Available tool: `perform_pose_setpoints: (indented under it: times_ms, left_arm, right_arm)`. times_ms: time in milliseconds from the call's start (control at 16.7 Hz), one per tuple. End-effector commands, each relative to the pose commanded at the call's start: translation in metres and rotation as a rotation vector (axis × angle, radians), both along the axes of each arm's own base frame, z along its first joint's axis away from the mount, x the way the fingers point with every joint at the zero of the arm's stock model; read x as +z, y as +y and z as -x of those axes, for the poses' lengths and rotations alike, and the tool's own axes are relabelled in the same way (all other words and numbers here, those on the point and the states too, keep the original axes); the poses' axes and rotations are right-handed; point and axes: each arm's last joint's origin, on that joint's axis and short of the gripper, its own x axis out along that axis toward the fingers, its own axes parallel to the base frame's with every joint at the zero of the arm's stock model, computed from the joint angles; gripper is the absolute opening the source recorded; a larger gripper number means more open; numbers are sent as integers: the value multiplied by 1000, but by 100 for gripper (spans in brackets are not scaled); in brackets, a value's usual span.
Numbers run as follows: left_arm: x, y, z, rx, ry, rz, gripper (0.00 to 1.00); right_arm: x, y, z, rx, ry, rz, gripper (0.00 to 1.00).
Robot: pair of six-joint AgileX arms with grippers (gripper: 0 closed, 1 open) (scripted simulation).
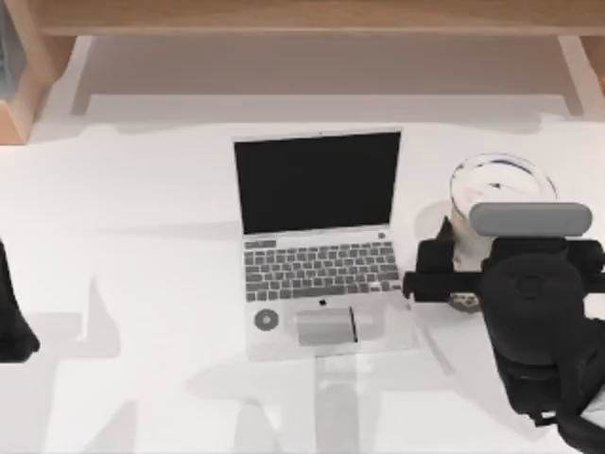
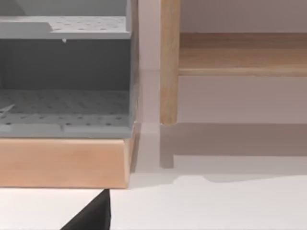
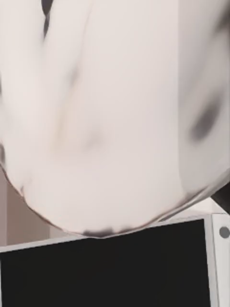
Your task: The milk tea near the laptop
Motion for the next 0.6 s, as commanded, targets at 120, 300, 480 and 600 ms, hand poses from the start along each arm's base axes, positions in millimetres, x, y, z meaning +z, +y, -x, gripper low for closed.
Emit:
perform_pose_setpoints:
  times_ms: [120, 300, 480, 600]
  left_arm:
    - [0, 0, 0, 0, 0, 0, 100]
    - [0, 0, 0, 0, 0, 0, 100]
    - [0, 0, 0, 0, 0, 0, 100]
    - [0, 0, 0, 0, 0, 0, 100]
  right_arm:
    - [0, 0, 0, 0, 0, 0, 83]
    - [0, 0, 0, 0, 0, 0, 100]
    - [0, 0, 0, 0, 0, 0, 100]
    - [0, 0, 0, 0, 0, 0, 100]
